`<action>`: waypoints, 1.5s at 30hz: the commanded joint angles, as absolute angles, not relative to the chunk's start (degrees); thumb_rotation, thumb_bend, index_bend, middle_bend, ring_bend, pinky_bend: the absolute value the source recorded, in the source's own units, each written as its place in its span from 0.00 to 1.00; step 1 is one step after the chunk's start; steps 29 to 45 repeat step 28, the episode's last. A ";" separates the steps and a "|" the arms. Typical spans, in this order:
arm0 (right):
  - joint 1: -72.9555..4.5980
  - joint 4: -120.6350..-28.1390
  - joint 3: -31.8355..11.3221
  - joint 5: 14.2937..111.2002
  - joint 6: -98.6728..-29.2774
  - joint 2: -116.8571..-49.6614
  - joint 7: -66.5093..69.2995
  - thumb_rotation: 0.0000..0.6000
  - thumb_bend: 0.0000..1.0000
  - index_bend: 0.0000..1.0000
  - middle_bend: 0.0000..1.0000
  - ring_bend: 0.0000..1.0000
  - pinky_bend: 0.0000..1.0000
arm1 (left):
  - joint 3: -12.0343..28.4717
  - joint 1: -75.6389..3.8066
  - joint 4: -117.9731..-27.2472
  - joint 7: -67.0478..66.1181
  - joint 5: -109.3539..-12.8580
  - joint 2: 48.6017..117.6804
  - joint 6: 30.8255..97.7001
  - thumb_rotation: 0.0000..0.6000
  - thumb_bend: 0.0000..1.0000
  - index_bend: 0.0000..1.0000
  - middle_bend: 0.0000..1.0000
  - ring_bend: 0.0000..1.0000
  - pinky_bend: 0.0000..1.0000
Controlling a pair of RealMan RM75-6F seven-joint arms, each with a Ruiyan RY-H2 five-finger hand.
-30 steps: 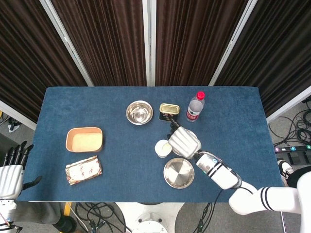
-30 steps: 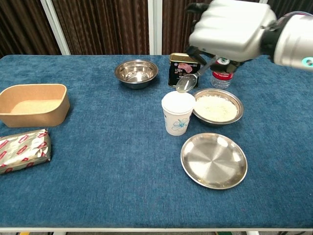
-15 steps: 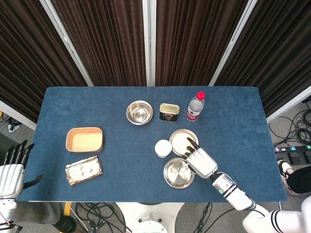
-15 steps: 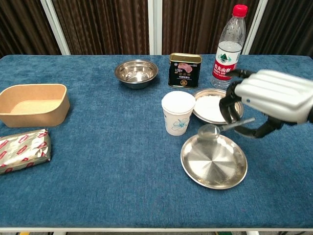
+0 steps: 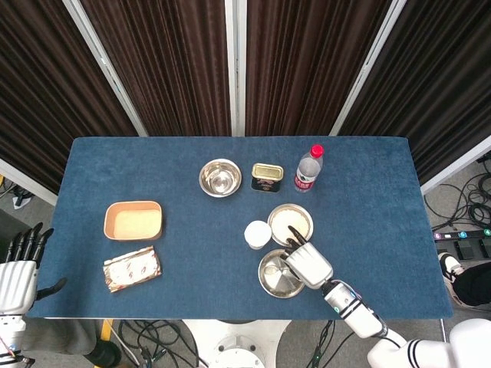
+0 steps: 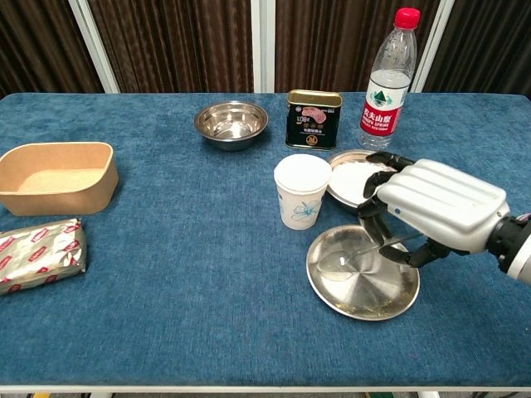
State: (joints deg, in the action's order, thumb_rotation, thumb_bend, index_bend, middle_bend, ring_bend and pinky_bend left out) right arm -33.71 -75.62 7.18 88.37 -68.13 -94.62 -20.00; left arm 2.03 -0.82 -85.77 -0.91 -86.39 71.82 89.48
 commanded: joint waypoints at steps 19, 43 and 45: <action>-21.94 -89.24 4.15 86.82 -83.36 -76.30 -11.01 1.00 0.23 0.26 0.31 0.09 0.00 | 2.26 -0.88 -85.31 -0.34 -86.40 71.52 89.58 1.00 0.10 0.15 0.07 0.01 0.01; -12.48 -93.38 3.84 85.32 -93.14 -66.18 -3.21 1.00 0.24 0.00 0.09 0.00 0.00 | 2.42 -1.93 -87.52 -1.77 -87.64 70.81 89.22 1.00 0.10 0.15 0.07 0.01 0.01; -12.48 -93.38 3.84 85.32 -93.14 -66.18 -3.21 1.00 0.24 0.00 0.09 0.00 0.00 | 2.42 -1.93 -87.52 -1.77 -87.64 70.81 89.22 1.00 0.10 0.15 0.07 0.01 0.01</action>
